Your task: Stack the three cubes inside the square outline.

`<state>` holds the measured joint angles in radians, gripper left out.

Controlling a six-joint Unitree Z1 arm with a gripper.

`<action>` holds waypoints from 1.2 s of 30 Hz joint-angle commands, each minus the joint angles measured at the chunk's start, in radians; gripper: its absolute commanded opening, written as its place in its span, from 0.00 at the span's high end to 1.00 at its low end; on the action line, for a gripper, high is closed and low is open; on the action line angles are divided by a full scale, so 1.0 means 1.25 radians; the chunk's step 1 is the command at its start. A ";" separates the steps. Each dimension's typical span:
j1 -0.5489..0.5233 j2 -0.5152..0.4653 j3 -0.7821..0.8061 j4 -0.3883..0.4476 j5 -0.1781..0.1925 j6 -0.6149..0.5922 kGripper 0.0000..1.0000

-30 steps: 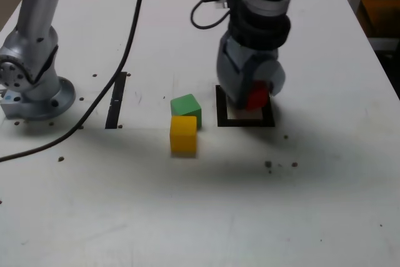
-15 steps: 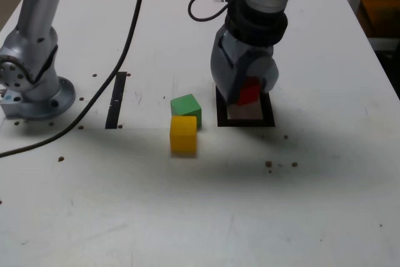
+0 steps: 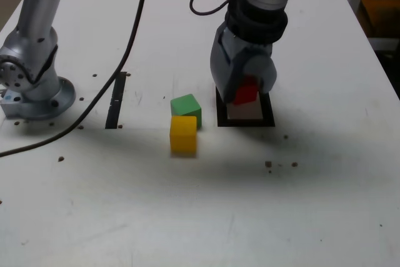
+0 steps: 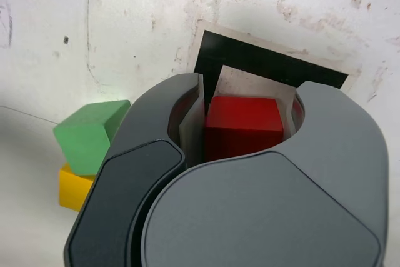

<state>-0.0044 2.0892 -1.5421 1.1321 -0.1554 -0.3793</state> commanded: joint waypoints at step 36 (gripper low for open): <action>0.000 0.013 -0.002 0.005 -0.036 0.061 0.56</action>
<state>-0.0044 2.1149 -1.5450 1.1348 -0.1994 -0.3005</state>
